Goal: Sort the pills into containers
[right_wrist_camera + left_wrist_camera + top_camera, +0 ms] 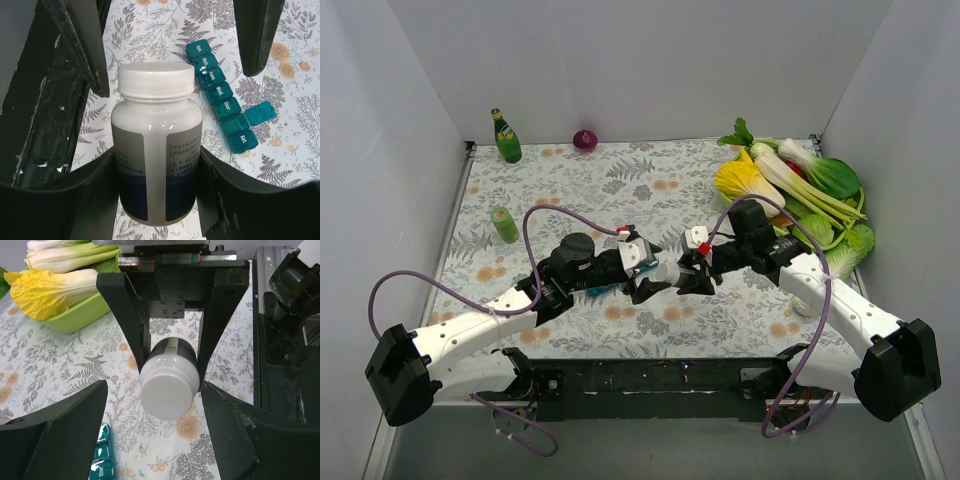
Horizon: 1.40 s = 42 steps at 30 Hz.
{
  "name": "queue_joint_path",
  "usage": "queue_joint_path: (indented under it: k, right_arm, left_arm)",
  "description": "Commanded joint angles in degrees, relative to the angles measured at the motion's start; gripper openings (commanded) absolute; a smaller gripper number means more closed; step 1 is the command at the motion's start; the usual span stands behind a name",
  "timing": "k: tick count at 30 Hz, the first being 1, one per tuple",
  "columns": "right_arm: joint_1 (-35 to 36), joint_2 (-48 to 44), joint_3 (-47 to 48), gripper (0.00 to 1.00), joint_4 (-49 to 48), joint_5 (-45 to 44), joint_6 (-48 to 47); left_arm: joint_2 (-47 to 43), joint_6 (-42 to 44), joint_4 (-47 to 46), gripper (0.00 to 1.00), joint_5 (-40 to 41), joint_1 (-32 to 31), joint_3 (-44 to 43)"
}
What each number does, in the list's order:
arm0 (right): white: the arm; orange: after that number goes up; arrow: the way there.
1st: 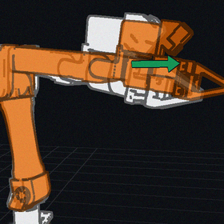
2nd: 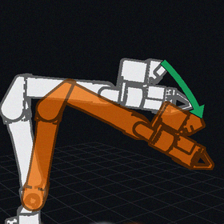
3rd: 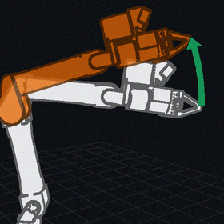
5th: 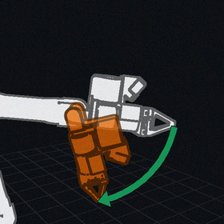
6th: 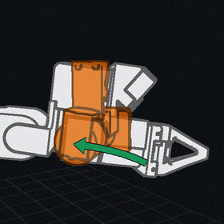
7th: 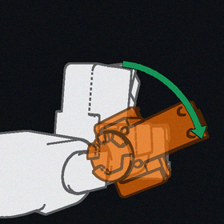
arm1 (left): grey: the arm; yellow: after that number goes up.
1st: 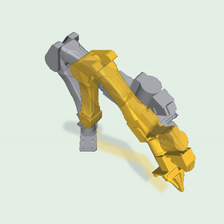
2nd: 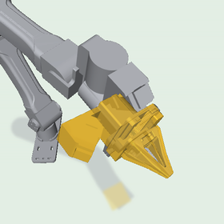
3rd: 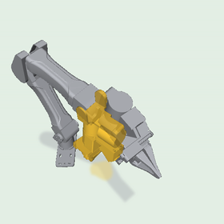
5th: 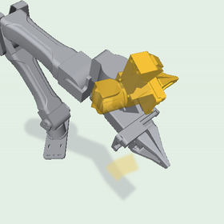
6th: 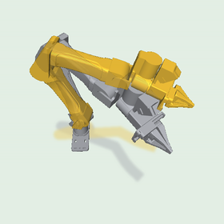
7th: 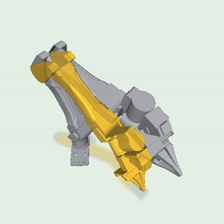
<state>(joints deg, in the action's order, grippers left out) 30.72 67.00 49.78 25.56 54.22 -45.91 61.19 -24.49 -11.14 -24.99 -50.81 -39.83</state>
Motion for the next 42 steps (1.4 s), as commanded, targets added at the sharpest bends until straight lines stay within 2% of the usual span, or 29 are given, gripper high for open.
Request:
queue_joint_path:
  k: [1, 3, 8, 14, 22, 25, 28, 31, 34, 35, 36, 38, 39, 41, 42]
  right_arm:
    - [-0.22, -0.38, -0.03, 0.01, -0.6, 1.86, -0.67]
    - [-0.22, -0.38, -0.03, 0.01, -0.6, 1.95, -0.67]
    - [-0.22, -0.38, 0.14, 0.01, -0.42, 1.95, -0.58]
    - [-0.22, -0.38, -0.03, 0.01, -0.42, 1.95, -0.76]
    - [-0.22, -0.47, -0.12, 0.01, -0.42, 1.86, -0.85]
    - [-0.22, -0.47, -0.21, 0.01, -0.51, 1.95, -0.85]
    - [-0.22, -0.47, -0.3, 0.01, -0.51, 2.03, -0.85]
    - [-0.22, -0.47, -0.3, 0.01, -0.51, 2.03, -0.85]
    - [-0.22, -0.56, -0.38, 0.01, -0.51, 1.95, -0.85]
    - [-0.22, -0.64, -0.47, 0.01, -0.51, 1.95, -0.85]
    - [-0.22, -0.65, -0.56, 0.01, -0.51, 1.77, -0.85]
    - [-0.22, -0.82, -0.65, 0.01, -0.6, 0.9, -0.85]
    - [-0.22, -0.82, -0.74, 0.01, -0.86, 0.37, -0.85]
    - [-0.22, -0.73, -0.91, 0.01, -1.39, -1.91, -0.32]
    - [-0.22, -0.99, -1.0, 0.01, -1.65, -2.7, -0.15]
  left_arm:
    - [-0.28, -1.96, -2.93, 0.71, 1.0, -0.35, -2.62]
    - [-0.02, -2.14, -2.66, 0.61, 1.0, -0.35, -2.88]
    - [0.68, -1.79, -0.38, 0.57, 0.12, -0.35, -3.93]
    - [1.83, -1.26, 3.84, 0.57, -1.81, -0.35, -5.34]
    - [1.04, -0.65, 6.65, 0.7, -1.81, -0.35, -5.52]
    - [0.69, -0.47, 7.18, 0.71, -1.64, -0.35, -5.34]
    - [0.95, -0.56, 7.8, 0.67, -1.46, -0.35, -5.52]
    - [1.65, -0.91, 7.88, 0.58, -1.64, -0.35, -5.95]
    - [2.18, -1.7, 7.89, 0.39, -1.73, -0.35, -6.39]
    - [2.18, -2.74, 7.88, 0.33, -1.81, -0.35, -6.57]
    - [2.27, -3.54, 7.88, 0.18, -1.64, -0.35, -6.66]
    - [2.18, -5.64, 7.53, 0.04, -1.29, -0.35, -6.92]
    - [2.01, -9.66, 7.18, 0.0, -0.59, -0.35, -7.1]
    - [2.35, -15.99, 7.62, 0.0, 4.93, -0.26, -8.67]
    - [2.79, -23.16, 9.71, 0.0, 7.48, -0.26, -9.73]
